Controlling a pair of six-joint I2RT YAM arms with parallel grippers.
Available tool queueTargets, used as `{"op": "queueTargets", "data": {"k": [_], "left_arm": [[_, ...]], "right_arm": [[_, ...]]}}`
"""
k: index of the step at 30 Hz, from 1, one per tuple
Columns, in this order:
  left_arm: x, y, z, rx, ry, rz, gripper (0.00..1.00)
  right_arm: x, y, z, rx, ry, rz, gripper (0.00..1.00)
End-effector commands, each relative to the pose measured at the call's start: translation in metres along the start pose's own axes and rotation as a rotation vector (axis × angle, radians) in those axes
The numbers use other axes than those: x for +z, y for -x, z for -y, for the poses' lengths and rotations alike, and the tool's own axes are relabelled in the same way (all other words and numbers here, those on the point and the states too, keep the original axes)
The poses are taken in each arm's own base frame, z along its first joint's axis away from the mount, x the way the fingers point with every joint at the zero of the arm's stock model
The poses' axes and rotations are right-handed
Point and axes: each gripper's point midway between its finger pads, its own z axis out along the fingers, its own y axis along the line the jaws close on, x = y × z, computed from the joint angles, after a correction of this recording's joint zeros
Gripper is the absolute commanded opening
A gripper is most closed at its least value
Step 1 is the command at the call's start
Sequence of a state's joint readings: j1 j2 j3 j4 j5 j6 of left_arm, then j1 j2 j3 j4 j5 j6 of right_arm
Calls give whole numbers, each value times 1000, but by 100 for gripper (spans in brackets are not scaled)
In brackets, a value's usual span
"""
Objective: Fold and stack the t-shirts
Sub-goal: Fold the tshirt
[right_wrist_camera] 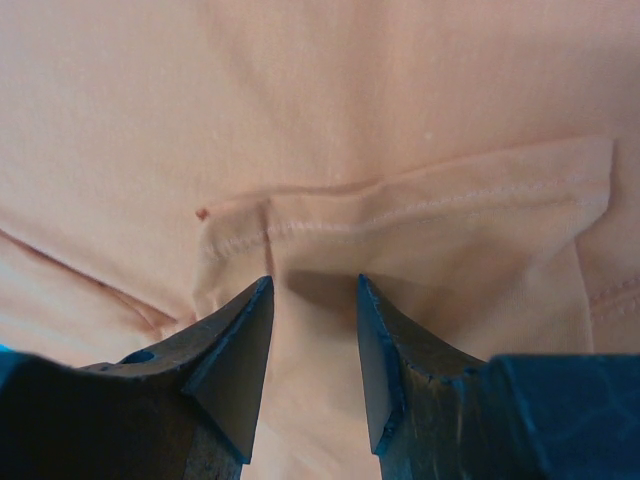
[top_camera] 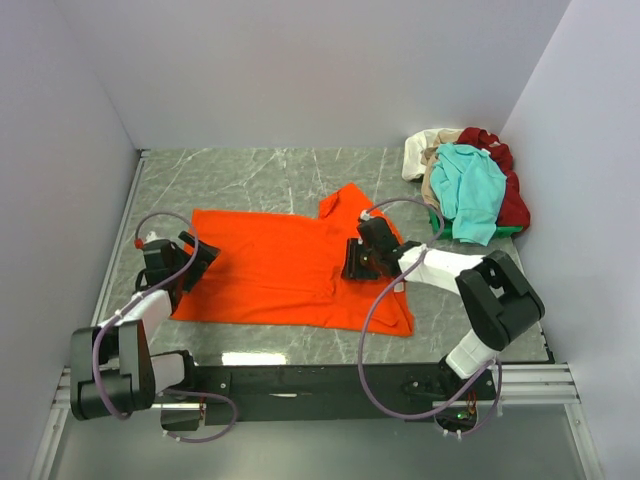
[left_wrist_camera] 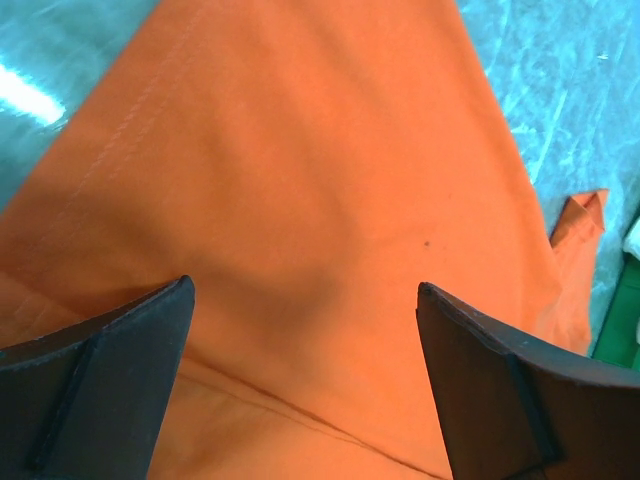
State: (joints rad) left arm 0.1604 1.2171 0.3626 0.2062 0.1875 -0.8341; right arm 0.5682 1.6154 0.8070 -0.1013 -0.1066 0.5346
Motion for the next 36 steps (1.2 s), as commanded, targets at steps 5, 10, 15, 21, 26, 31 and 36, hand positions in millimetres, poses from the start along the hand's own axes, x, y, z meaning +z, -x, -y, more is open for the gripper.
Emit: {"op": "queueTargets", "data": {"k": [5, 10, 15, 21, 26, 31, 36], "left_arm": [[-23, 12, 8, -19, 13, 49, 99], [-38, 44, 41, 6, -49, 128, 99], [-36, 69, 61, 94, -76, 178, 99], [-21, 99, 78, 191, -57, 199, 99], [-17, 113, 90, 221, -87, 238, 99], [-11, 115, 90, 236, -78, 233, 100], [-7, 116, 89, 247, -78, 235, 99]], "right_arm": [[-37, 3, -7, -17, -10, 3, 47], [-74, 63, -10, -27, -50, 151, 47], [-85, 149, -5, -12, -80, 324, 48], [-60, 237, 15, -36, -180, 434, 49], [-34, 290, 19, -56, -203, 482, 48], [17, 300, 36, -71, -233, 403, 48], [49, 299, 45, -76, -228, 344, 48]]}}
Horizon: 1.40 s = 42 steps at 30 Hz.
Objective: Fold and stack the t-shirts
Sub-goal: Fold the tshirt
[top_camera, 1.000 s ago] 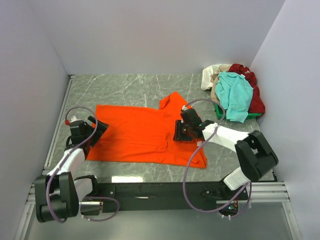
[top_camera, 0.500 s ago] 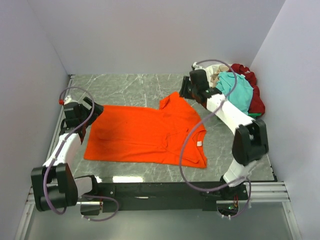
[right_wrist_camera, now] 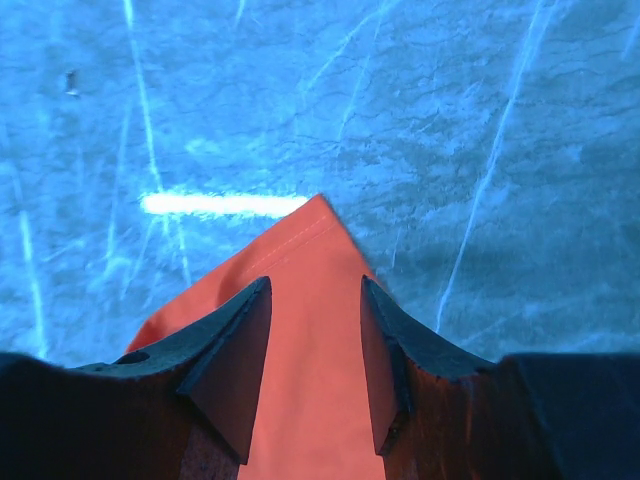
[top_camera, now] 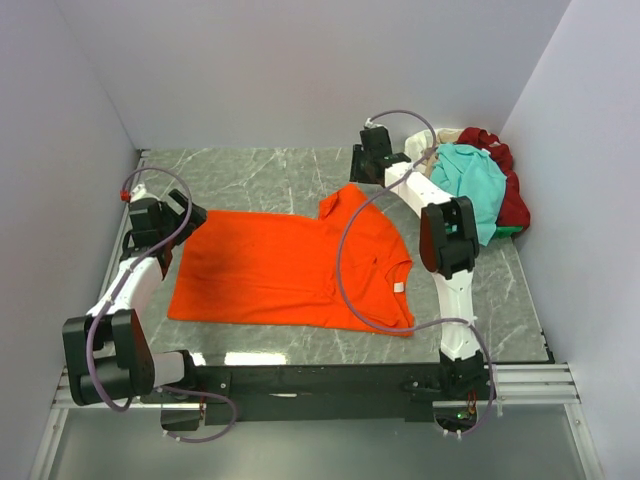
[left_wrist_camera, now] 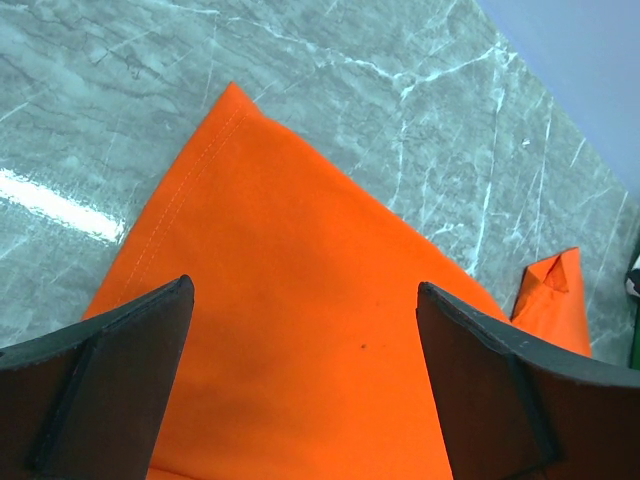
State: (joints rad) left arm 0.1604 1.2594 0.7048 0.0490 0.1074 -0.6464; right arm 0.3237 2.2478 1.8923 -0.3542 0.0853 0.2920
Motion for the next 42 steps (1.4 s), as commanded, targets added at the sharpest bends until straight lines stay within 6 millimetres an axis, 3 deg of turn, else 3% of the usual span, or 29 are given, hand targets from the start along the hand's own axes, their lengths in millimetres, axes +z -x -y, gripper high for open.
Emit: {"op": "queueTargets", "data": {"k": [1, 13, 24, 31, 35, 36, 39, 42], "left_arm": [[4, 27, 12, 43, -32, 74, 100], [52, 30, -6, 103, 80, 3, 99], [62, 29, -12, 118, 103, -12, 100], [65, 26, -16, 119, 116, -17, 99], [67, 25, -18, 121, 121, -19, 100], [67, 25, -18, 121, 121, -19, 99], [69, 23, -19, 122, 122, -24, 99], [69, 21, -20, 122, 123, -27, 100]], "right_arm": [[3, 16, 3, -16, 8, 7, 48], [31, -12, 5, -15, 30, -94, 49], [40, -30, 6, -28, 56, -148, 49], [40, -31, 5, -33, 62, -154, 46], [38, -33, 2, -37, 81, -157, 28], [38, -34, 2, -36, 81, -158, 17], [35, -31, 1, -35, 87, -149, 0], [26, -23, 0, -32, 94, -119, 0]]}}
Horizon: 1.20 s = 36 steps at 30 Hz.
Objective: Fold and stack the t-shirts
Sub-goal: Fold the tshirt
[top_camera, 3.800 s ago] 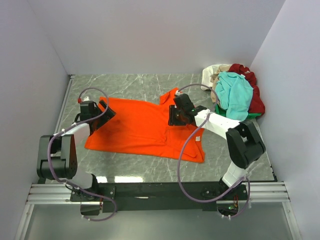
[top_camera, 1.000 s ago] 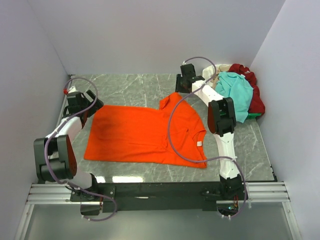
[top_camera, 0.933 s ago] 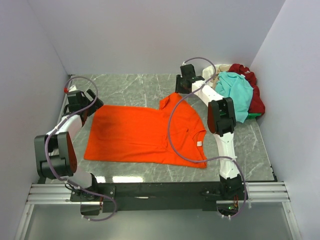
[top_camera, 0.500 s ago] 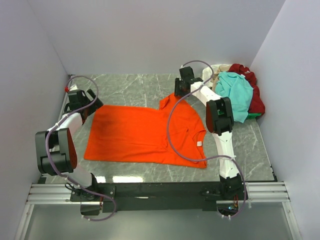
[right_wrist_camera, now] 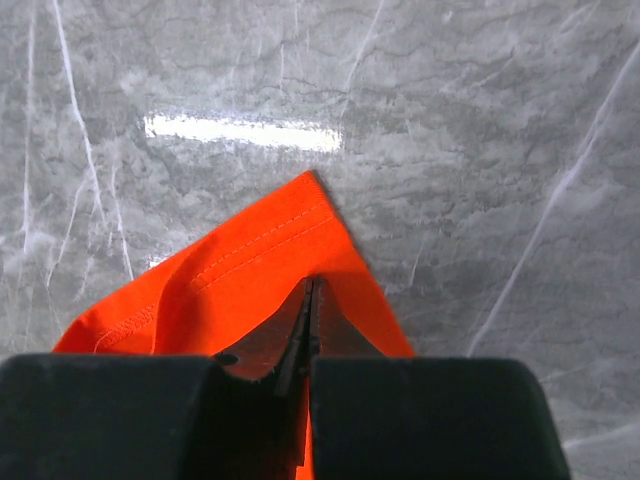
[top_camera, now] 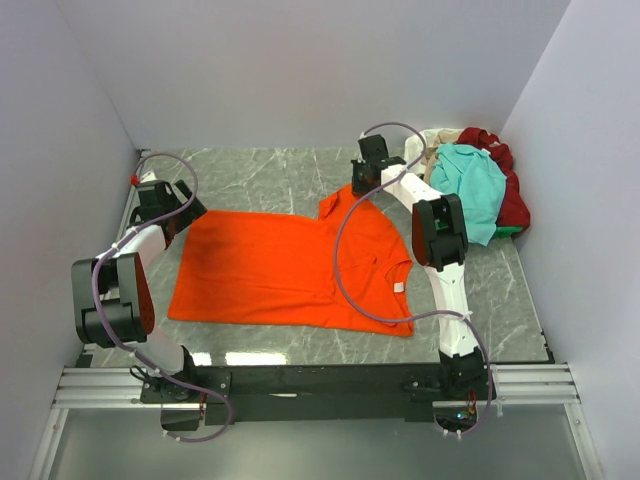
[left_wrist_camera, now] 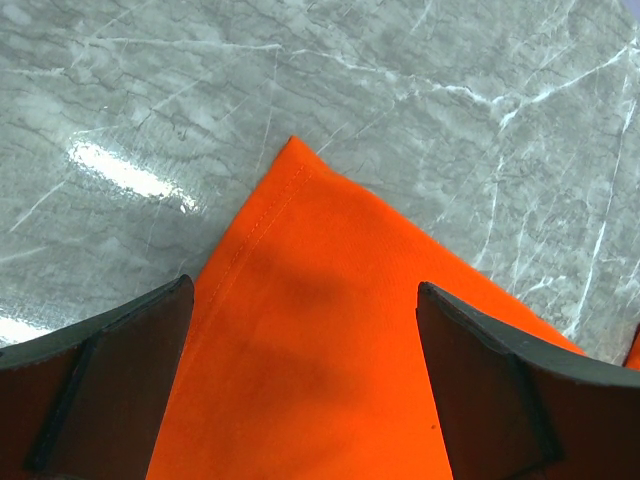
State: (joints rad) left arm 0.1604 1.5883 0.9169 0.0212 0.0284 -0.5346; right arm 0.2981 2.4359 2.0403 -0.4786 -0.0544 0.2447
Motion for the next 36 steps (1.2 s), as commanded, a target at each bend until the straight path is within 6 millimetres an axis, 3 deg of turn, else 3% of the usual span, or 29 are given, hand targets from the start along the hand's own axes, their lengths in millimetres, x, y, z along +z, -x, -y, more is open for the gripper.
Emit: {"op": "queueTargets", "data": {"k": [1, 4, 7, 8, 19, 24, 28, 36], "left_arm": [[2, 19, 6, 15, -16, 52, 99], [3, 18, 7, 14, -20, 50, 99], [3, 17, 8, 13, -27, 47, 99], [4, 16, 7, 12, -26, 45, 99], [4, 16, 8, 14, -31, 44, 99], [3, 16, 8, 13, -33, 45, 100], [3, 17, 9, 12, -35, 45, 99], [3, 15, 10, 15, -41, 40, 99]], "right_arm": [[-23, 23, -4, 0, 22, 77, 0], [-35, 39, -5, -4, 12, 129, 0], [-39, 55, -6, -2, 10, 158, 10], [-34, 53, -6, 0, 8, 151, 18], [-22, 74, -12, 41, 33, 215, 40], [-8, 66, -11, 47, 32, 167, 44], [-8, 72, -11, 59, 31, 174, 46], [1, 56, -8, 90, 19, 115, 47]]}}
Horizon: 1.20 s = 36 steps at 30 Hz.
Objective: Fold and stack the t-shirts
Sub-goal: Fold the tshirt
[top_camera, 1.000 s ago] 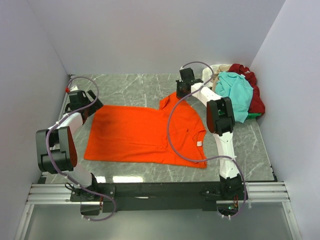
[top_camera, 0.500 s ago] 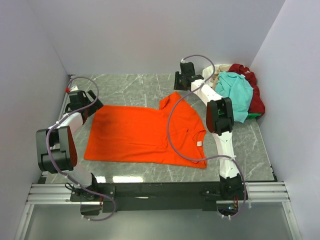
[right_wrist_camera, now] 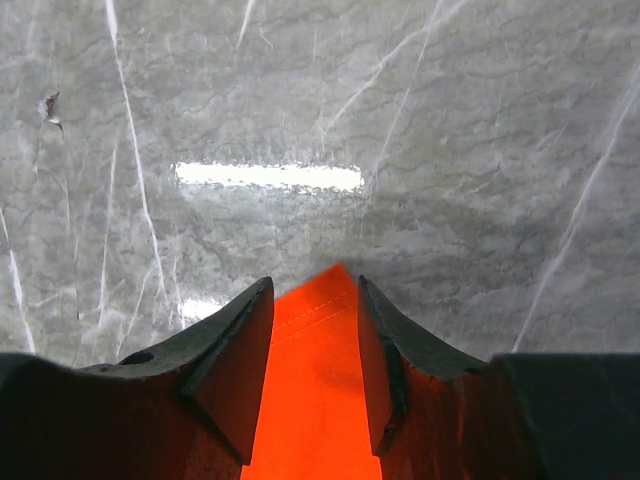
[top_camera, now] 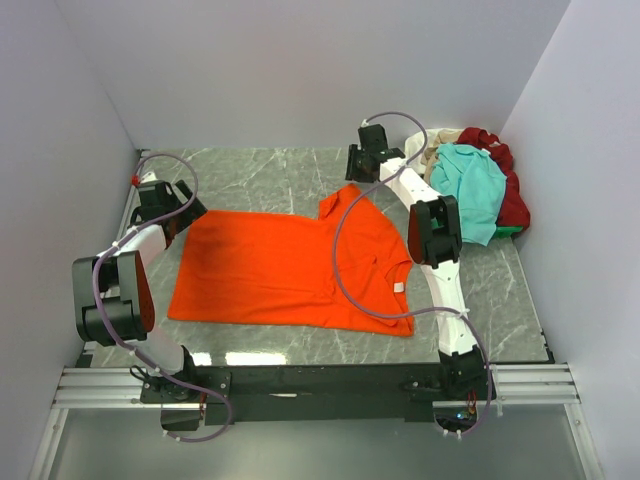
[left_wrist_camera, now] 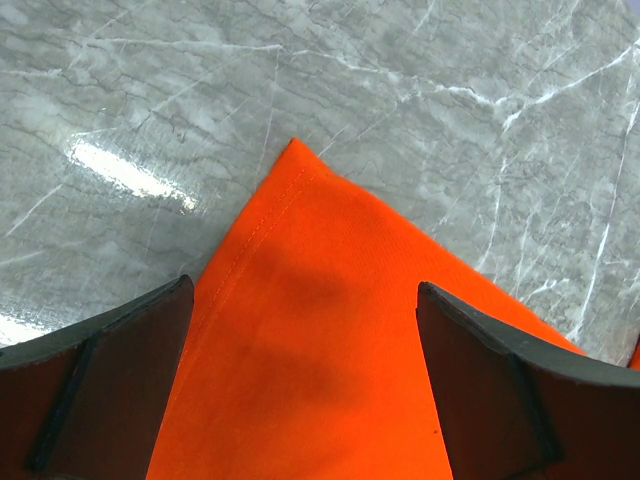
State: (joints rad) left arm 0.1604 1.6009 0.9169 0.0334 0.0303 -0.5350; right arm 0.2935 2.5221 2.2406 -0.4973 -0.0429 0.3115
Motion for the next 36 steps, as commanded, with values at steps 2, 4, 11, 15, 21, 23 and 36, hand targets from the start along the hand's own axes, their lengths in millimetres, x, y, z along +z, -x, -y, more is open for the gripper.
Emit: {"op": "queueTargets", "data": {"k": [2, 4, 11, 15, 21, 23, 36], "left_arm": [[-1, 18, 11, 14, -39, 45, 100], [-1, 17, 11, 14, -42, 44, 100], [-2, 16, 12, 14, -46, 41, 99], [-3, 18, 12, 13, -49, 45, 100], [-2, 17, 12, 12, -50, 41, 99], [-2, 17, 13, 13, -54, 40, 99], [-2, 18, 11, 15, -39, 42, 100]], "right_arm": [[-2, 10, 2, 27, -4, 13, 47], [0, 8, 4, 28, -9, 8, 47], [3, 2, 6, 35, -21, -15, 47], [4, 1, 7, 44, -21, -25, 47], [6, -7, 9, 59, -24, -55, 47], [7, -8, 9, 65, -22, -56, 47], [5, -10, 4, 78, 15, -64, 16]]}}
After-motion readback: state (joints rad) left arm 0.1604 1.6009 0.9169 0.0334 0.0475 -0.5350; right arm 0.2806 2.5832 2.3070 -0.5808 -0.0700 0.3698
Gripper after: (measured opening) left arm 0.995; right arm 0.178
